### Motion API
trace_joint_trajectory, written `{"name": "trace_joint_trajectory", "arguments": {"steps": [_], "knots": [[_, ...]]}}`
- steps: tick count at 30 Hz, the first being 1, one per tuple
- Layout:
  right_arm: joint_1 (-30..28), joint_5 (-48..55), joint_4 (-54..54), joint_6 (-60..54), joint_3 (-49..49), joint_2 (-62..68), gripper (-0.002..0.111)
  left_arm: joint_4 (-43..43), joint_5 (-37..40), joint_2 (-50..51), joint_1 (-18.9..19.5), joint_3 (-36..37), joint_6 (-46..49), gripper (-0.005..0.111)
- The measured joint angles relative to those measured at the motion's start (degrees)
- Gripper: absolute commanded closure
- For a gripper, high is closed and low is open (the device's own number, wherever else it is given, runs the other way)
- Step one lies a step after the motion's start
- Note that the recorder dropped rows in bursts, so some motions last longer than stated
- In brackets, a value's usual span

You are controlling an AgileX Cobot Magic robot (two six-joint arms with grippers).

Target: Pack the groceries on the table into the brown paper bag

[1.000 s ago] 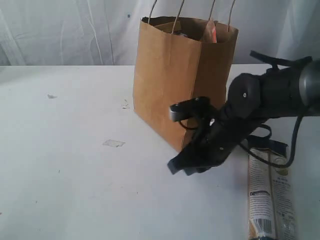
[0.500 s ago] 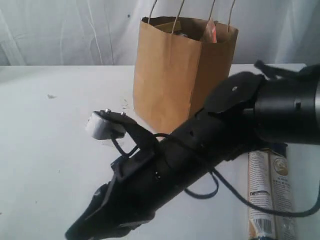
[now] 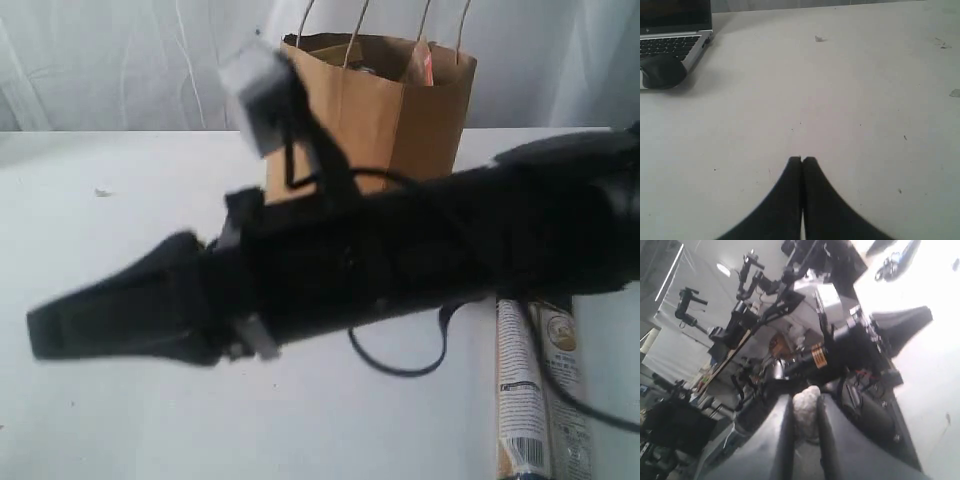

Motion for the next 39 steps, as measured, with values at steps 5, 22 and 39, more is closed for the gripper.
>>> {"name": "trace_joint_trajectory", "arguments": {"steps": [5,22,39], "knots": [[-5.9,-12.2,0.3,-0.2,-2.1,-8.8,0.107,0.0,0.0,0.0,0.0,0.0,0.0,0.107],[-10.6,-71.2,1.2,-15.3,-8.5,-11.9,0.107,0.0,0.0,0.0,0.0,0.0,0.0,0.107],[-19.0,-64.1,1.2,-13.2,-15.7,7.3,0.101,0.0,0.0,0.0,0.0,0.0,0.0,0.107]]}}
